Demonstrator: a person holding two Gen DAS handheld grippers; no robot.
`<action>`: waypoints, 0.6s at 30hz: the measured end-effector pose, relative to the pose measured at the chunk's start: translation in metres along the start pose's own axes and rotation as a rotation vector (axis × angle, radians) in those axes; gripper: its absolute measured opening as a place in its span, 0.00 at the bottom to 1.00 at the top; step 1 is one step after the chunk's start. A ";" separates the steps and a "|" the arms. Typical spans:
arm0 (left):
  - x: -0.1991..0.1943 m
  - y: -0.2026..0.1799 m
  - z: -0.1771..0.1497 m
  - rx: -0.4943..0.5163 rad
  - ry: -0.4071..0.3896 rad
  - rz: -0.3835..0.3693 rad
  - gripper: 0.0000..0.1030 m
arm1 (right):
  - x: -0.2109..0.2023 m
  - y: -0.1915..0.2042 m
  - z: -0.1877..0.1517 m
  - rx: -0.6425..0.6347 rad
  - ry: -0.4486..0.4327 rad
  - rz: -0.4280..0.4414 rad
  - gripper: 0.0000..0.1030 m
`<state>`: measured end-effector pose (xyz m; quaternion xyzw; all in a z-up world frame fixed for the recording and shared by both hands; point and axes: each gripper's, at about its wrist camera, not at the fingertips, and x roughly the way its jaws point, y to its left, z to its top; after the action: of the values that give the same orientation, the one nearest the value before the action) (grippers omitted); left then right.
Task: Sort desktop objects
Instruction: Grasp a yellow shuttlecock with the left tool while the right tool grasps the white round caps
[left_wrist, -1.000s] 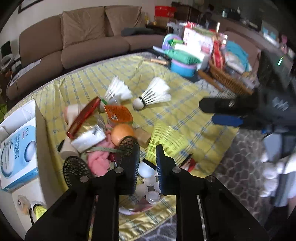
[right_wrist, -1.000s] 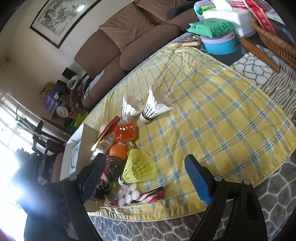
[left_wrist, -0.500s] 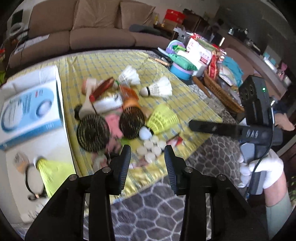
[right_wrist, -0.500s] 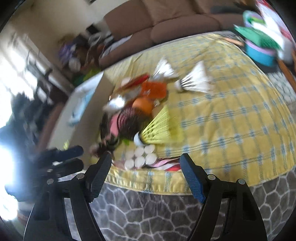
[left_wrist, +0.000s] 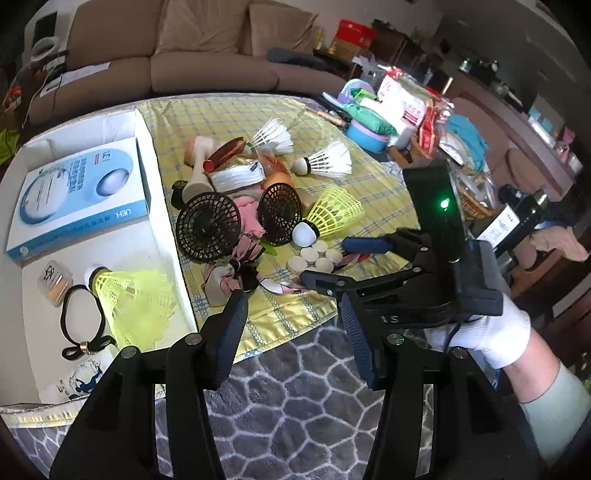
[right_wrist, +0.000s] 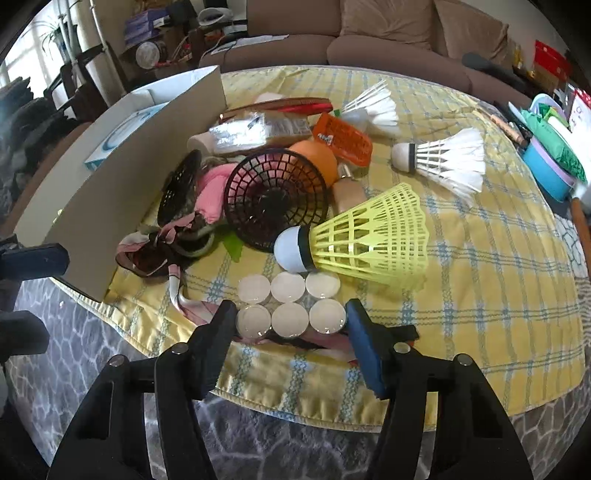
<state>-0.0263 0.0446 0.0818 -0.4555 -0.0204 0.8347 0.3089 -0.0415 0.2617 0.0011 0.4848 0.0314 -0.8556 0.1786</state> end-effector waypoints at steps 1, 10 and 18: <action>0.001 0.001 0.000 -0.003 0.000 -0.003 0.48 | -0.004 -0.004 0.000 0.023 0.000 0.028 0.60; 0.007 -0.006 0.020 0.040 -0.009 0.001 0.56 | -0.089 -0.062 0.001 0.281 -0.244 0.257 0.60; 0.068 -0.067 0.056 0.343 -0.011 0.072 0.56 | -0.107 -0.109 -0.006 0.454 -0.313 0.272 0.61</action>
<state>-0.0628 0.1495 0.0844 -0.3919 0.1369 0.8389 0.3520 -0.0233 0.3947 0.0744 0.3742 -0.2538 -0.8733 0.1814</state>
